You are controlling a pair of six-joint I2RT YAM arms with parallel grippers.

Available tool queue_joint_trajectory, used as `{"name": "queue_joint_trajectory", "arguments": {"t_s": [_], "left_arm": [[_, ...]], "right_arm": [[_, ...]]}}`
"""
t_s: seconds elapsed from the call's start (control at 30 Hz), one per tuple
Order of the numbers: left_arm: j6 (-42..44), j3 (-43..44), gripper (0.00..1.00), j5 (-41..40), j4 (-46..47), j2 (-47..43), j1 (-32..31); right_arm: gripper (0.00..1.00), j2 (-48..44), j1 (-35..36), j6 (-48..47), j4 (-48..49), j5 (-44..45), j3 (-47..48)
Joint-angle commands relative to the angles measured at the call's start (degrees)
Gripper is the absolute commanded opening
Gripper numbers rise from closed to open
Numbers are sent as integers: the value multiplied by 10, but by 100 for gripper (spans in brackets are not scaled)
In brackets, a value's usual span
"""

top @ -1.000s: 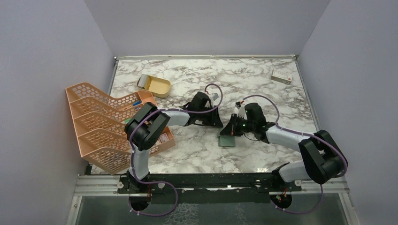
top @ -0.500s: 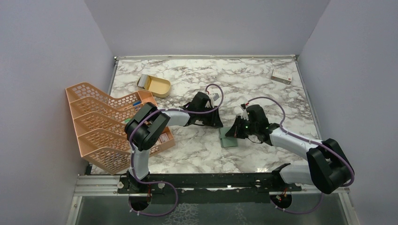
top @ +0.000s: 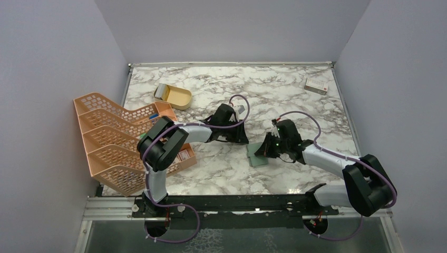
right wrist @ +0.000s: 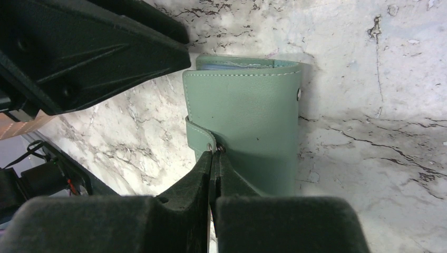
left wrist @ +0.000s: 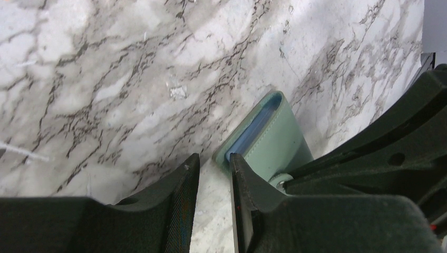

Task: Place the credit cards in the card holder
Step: Close the card holder at the center of the board.

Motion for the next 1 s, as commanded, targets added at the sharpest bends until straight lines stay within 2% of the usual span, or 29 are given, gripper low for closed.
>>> {"name": "queue_joint_trajectory", "arguments": {"t_s": [0.0,0.23,0.53,0.97], "left_arm": [[-19,-17,31,-6,-6,-53,-9],[-52,-26,30,21,52,-55,-34],[-33,-20,29,9,45,6,-38],[-10,-16,29,-11,21,13,-38]], "right_arm": [[1,3,3,1,2,28,-12],[1,-1,3,-1,6,27,-14],[1,-20,3,-11,-17,30,6],[1,3,3,-14,-18,46,3]]}}
